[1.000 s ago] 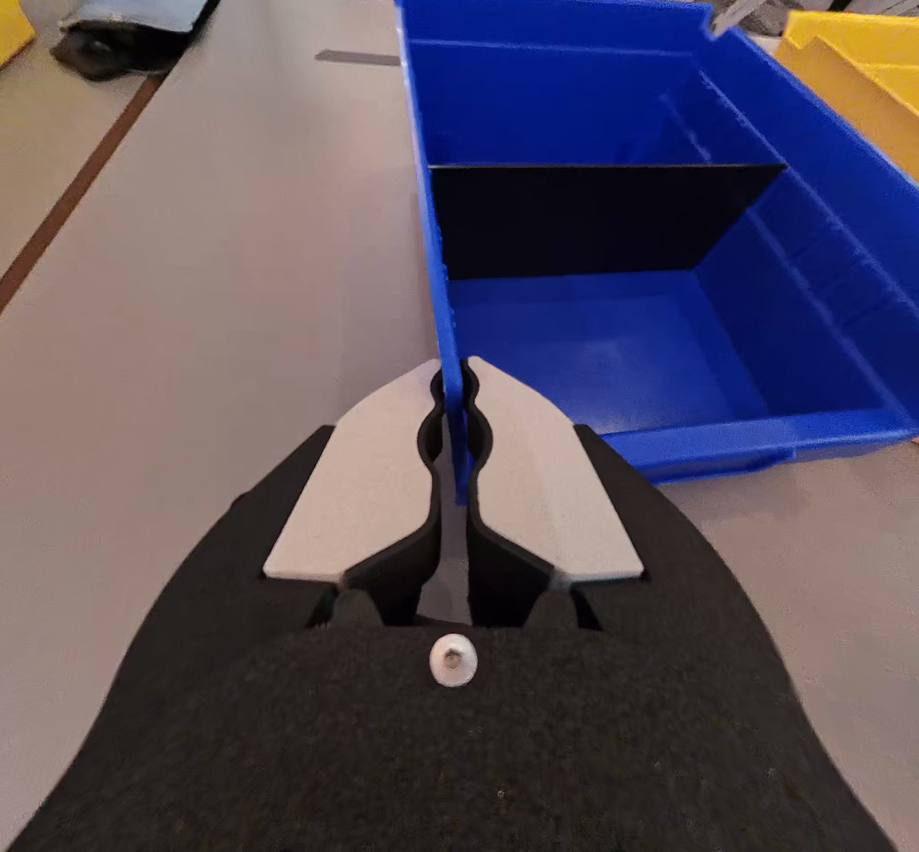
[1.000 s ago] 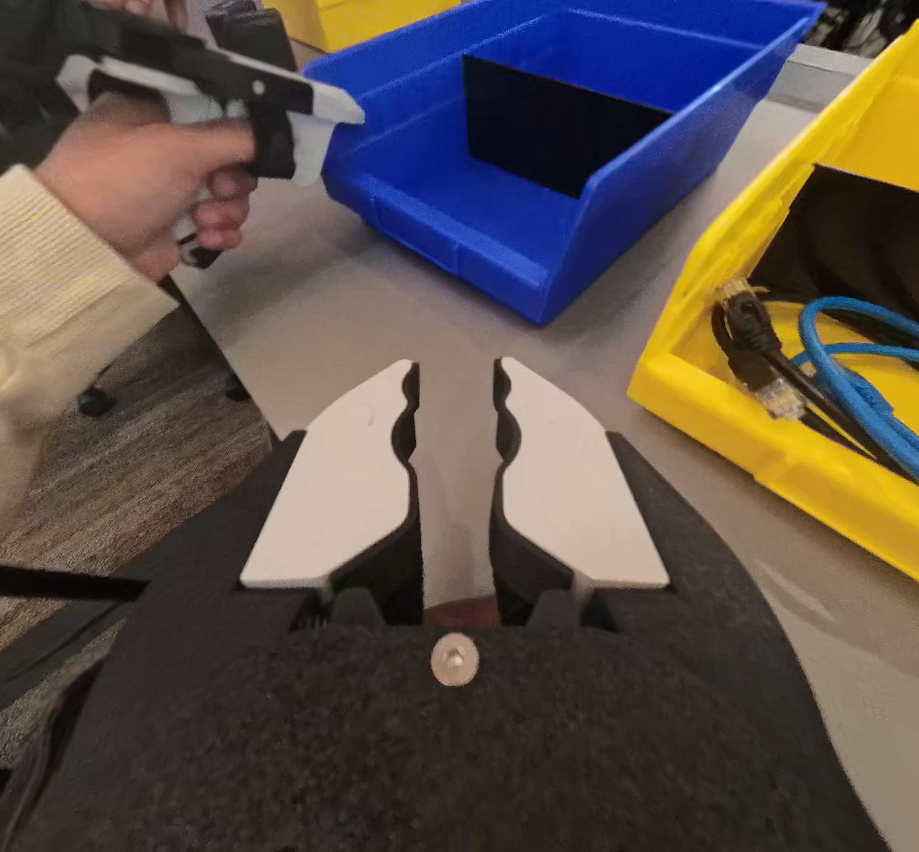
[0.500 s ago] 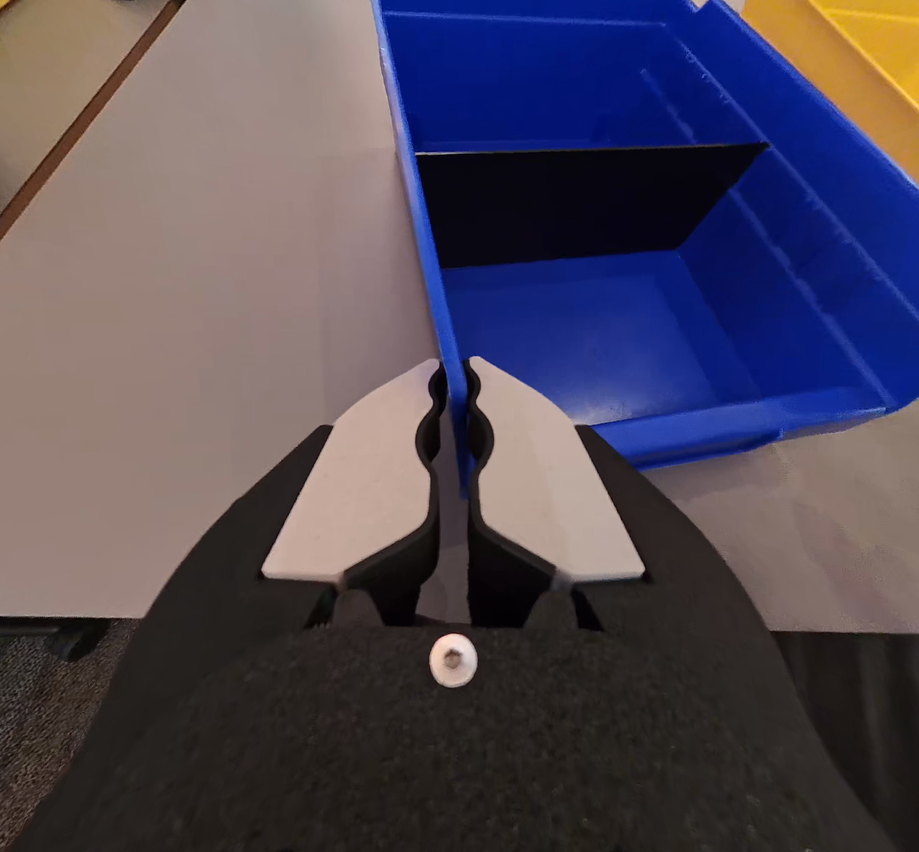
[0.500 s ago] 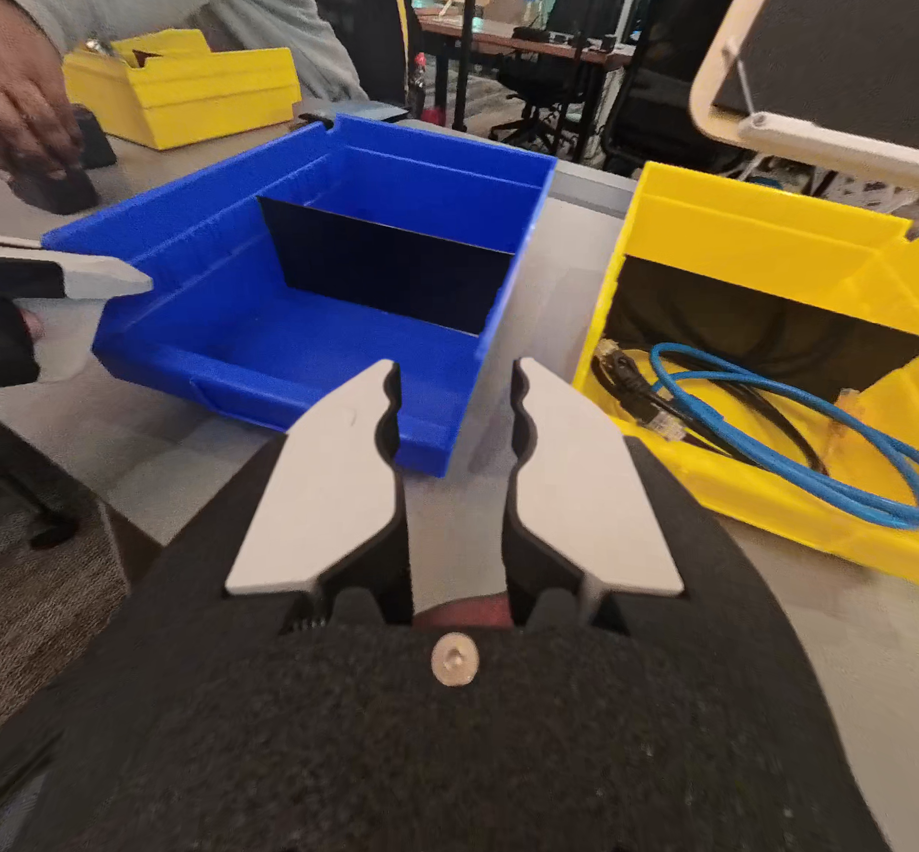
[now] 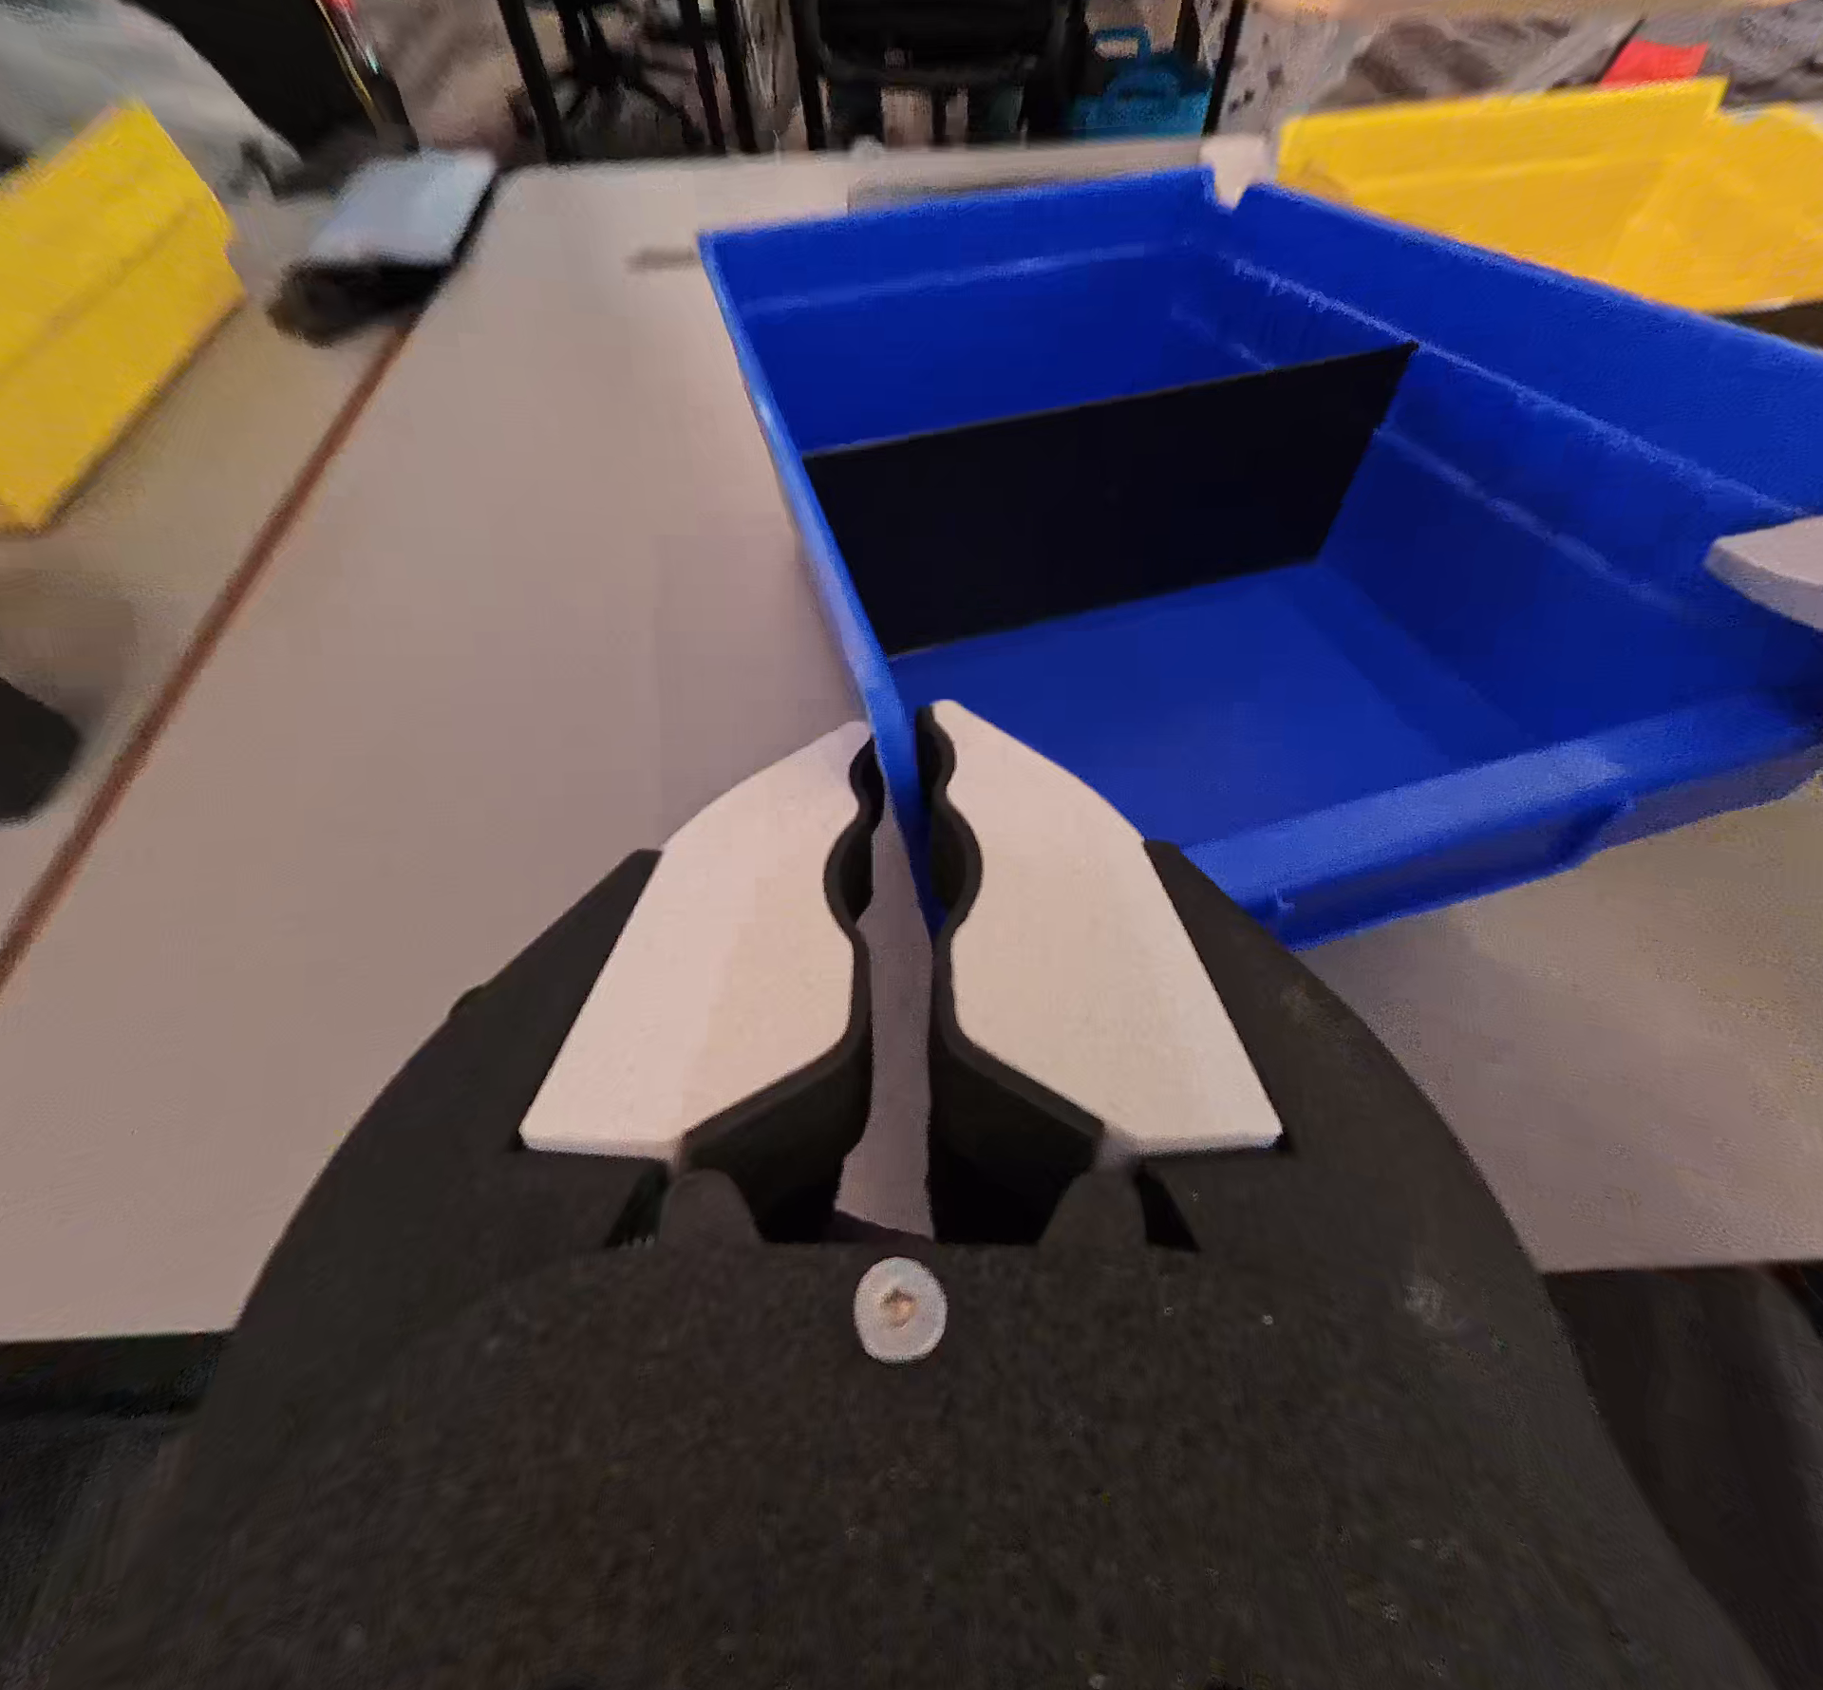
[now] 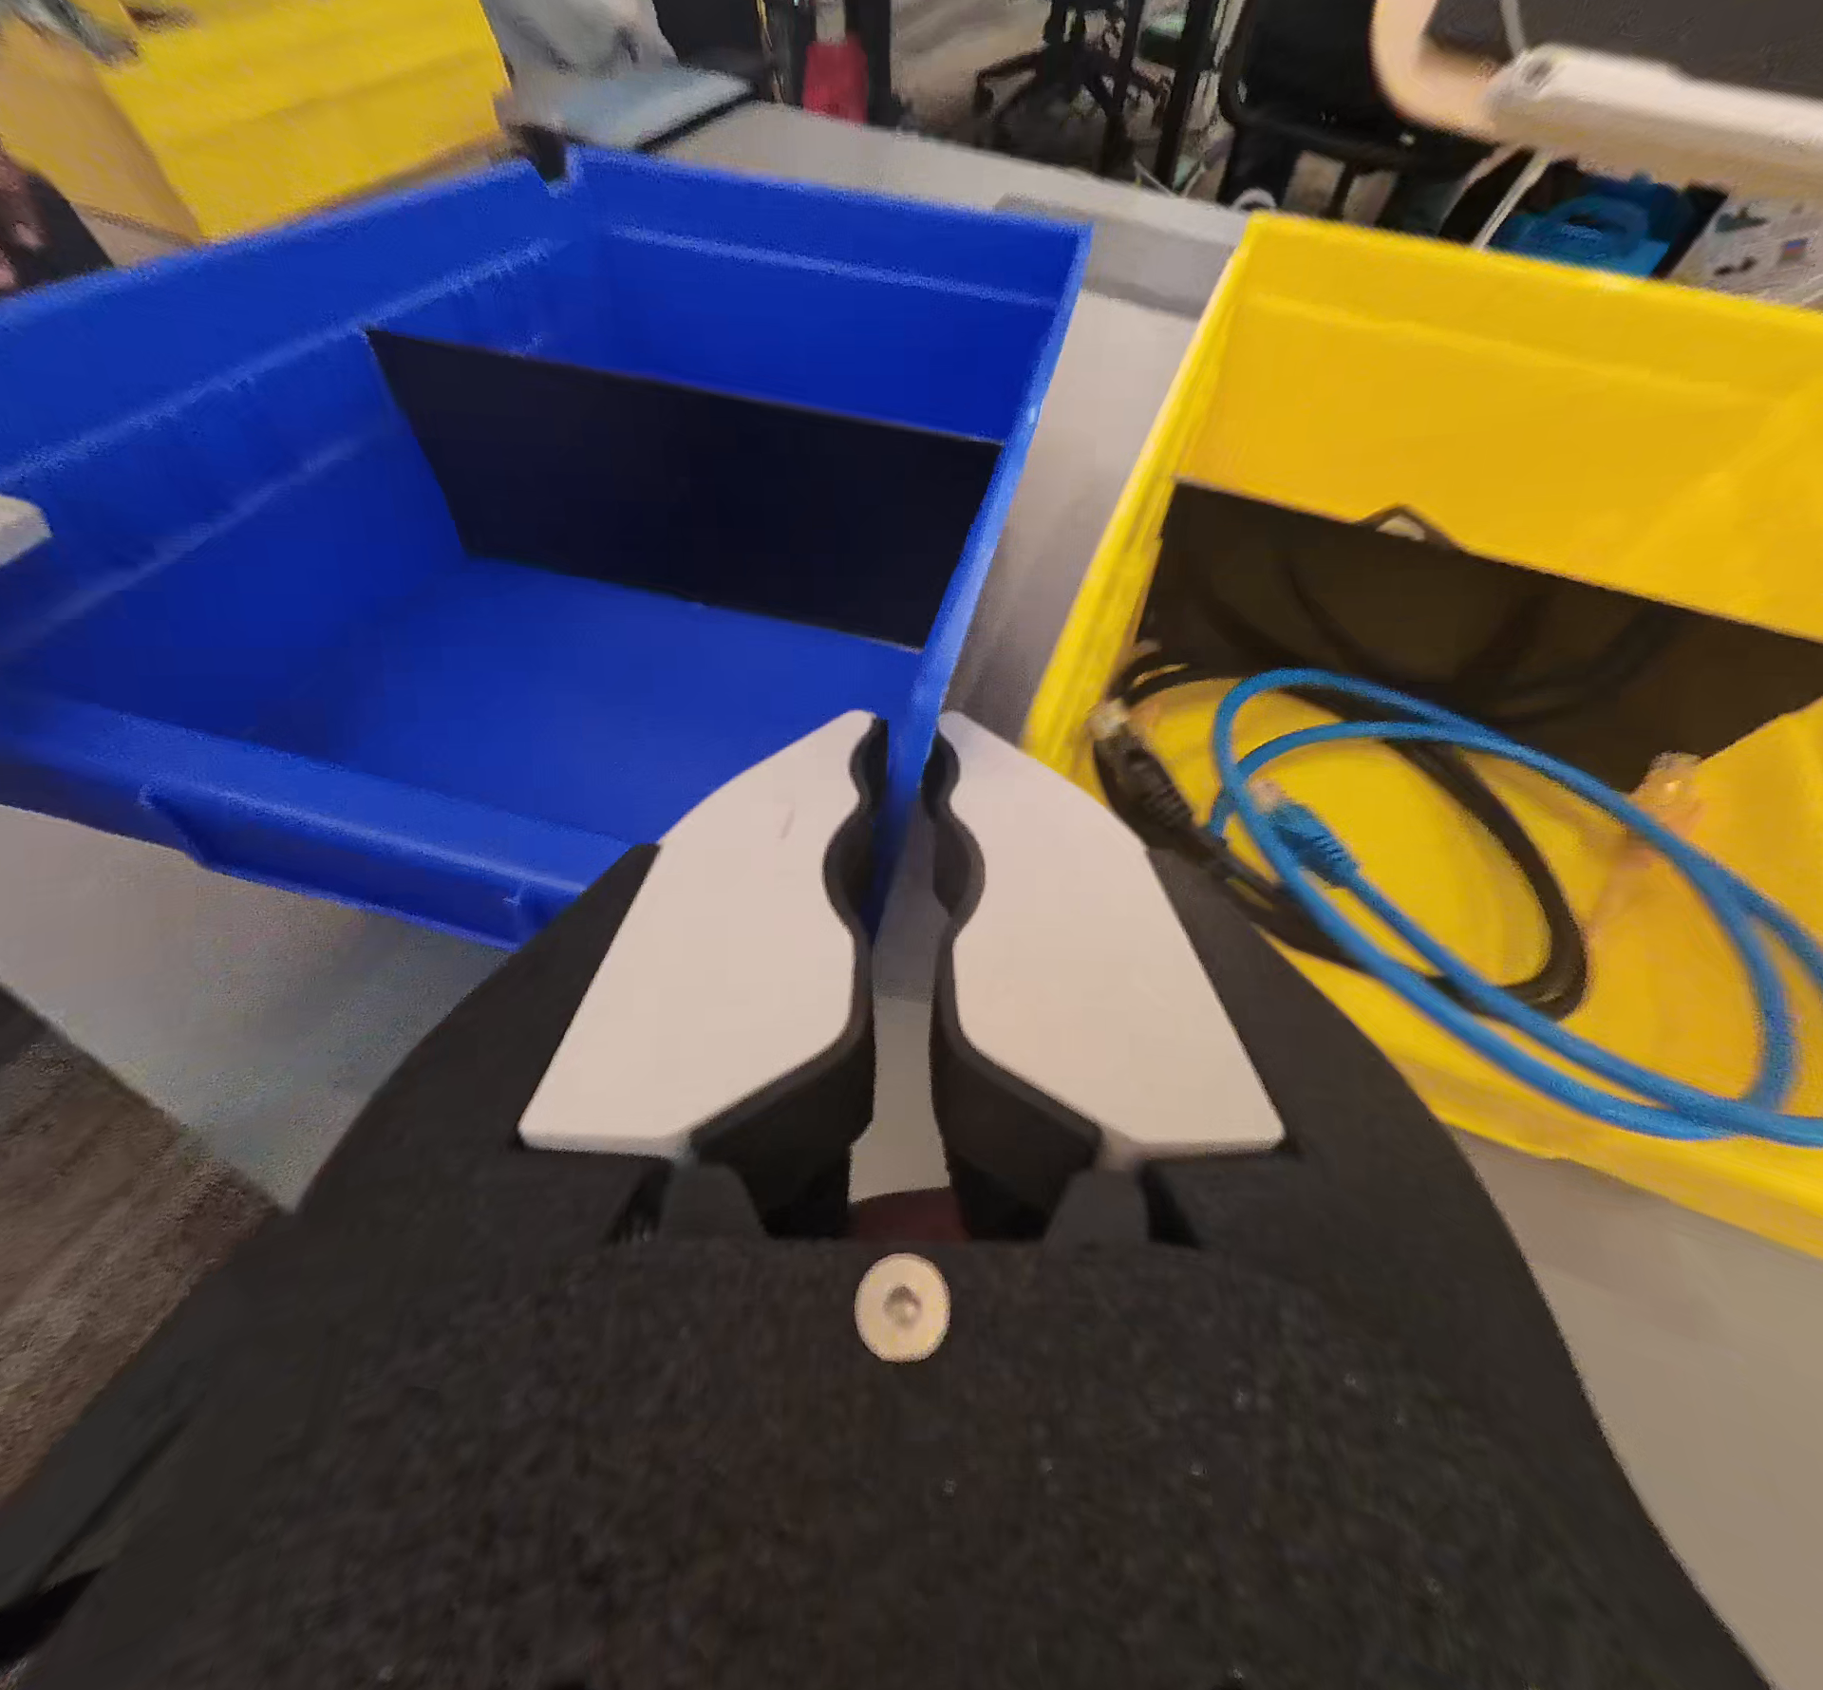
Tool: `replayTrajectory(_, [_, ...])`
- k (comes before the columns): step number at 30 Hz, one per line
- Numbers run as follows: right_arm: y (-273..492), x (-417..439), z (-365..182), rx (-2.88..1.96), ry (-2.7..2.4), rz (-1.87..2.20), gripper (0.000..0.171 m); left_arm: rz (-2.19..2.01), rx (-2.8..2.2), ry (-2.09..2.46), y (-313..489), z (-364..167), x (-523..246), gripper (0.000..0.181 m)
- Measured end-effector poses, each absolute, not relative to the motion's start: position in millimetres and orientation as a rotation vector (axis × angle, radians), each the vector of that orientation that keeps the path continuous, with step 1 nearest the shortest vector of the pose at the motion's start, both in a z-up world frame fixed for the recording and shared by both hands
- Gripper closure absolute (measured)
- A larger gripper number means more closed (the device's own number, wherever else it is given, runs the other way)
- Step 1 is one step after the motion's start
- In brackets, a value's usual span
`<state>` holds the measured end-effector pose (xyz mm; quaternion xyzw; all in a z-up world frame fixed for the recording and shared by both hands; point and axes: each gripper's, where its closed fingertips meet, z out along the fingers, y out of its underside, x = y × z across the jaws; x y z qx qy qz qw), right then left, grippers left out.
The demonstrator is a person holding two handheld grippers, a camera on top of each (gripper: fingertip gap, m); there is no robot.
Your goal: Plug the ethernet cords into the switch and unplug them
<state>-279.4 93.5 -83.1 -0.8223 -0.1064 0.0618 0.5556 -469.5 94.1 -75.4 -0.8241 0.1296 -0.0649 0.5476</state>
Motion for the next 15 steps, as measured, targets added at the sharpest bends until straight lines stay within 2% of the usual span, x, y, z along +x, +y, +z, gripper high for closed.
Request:
replayTrajectory(10, [48, -116, 80, -1.601, -0.103, 0.067, 0.165, -0.139, -1.589, 0.399, 69, 97, -305, 0.176])
replayTrajectory(12, [42, -58, 99, -1.580, -0.037, 0.053, 0.166, -0.163, -1.541, 0.438, 67, 116, -247, 0.176])
replayTrajectory(15, [34, 48, 102, -1.616, 0.009, -0.045, 0.166, -0.225, -1.527, 0.529, 70, 112, -141, 0.174])
